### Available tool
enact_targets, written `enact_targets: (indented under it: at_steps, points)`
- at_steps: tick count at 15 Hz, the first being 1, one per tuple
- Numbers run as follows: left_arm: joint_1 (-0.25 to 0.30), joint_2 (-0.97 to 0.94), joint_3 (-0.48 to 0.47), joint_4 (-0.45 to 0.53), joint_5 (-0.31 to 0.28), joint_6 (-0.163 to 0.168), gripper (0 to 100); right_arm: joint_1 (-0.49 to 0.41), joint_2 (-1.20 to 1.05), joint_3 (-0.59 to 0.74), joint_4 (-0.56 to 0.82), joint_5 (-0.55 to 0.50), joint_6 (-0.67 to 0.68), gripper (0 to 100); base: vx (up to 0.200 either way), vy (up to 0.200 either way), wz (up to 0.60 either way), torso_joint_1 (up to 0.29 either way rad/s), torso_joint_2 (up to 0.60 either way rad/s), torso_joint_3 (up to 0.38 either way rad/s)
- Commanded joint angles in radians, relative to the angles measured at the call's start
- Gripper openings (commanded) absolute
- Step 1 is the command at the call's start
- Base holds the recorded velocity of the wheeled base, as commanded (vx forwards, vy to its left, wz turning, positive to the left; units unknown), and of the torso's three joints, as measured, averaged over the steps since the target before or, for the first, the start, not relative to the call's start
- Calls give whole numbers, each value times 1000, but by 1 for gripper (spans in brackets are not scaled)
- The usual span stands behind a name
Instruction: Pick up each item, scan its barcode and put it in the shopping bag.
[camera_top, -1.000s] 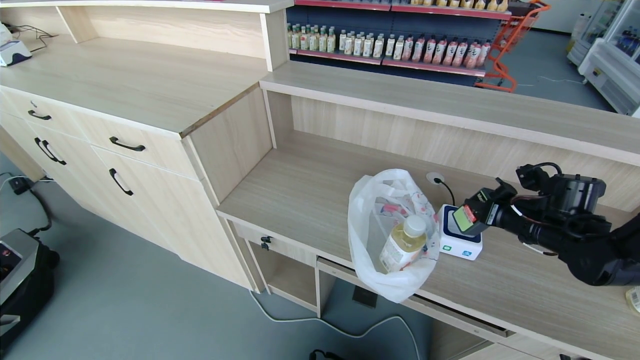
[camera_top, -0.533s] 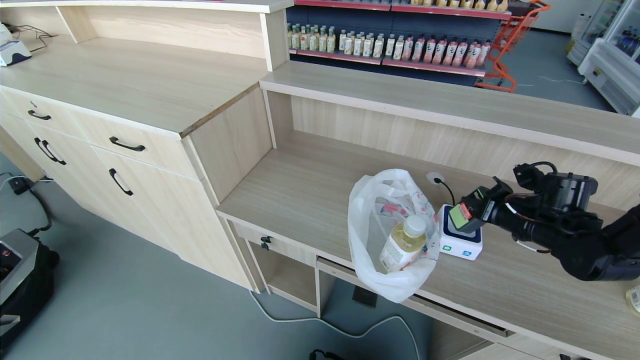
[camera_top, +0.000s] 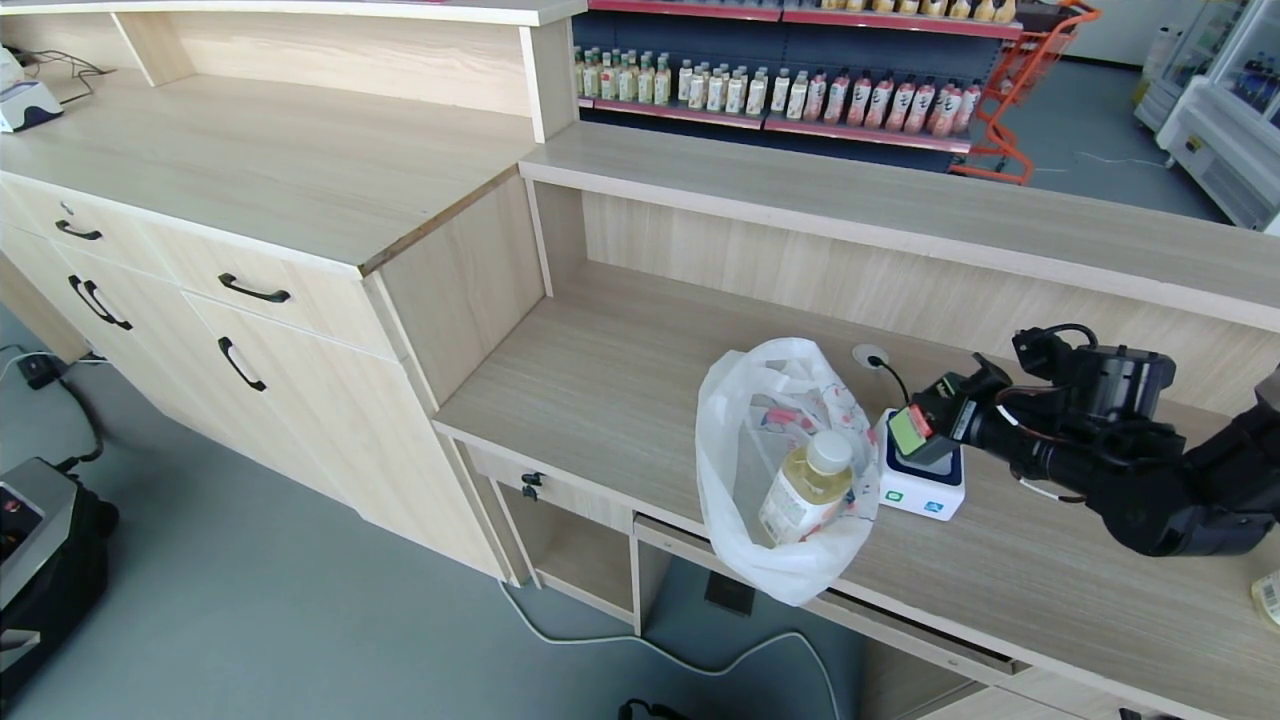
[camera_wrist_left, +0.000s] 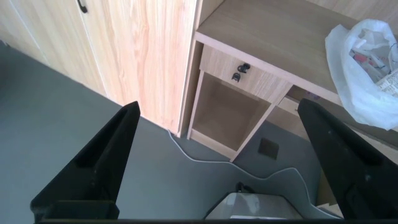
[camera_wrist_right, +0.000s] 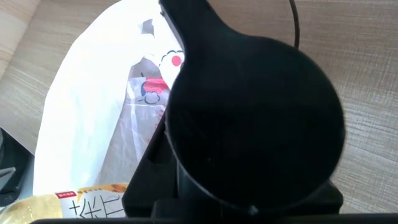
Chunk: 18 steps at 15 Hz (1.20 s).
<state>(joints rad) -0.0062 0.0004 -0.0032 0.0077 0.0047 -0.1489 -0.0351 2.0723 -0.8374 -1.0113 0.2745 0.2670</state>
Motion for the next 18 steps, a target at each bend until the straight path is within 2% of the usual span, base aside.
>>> enact_targets:
  at_steps: [1,18]
  points:
    - [0,0,0,0,0,-1,100,1,12,-22,0,-1,8,0,0,0,0,0,0,0]
    - [0,0,0,0,0,-1,100,7,58,-51,-12,-12,35,0,0,0,0,0,0,0]
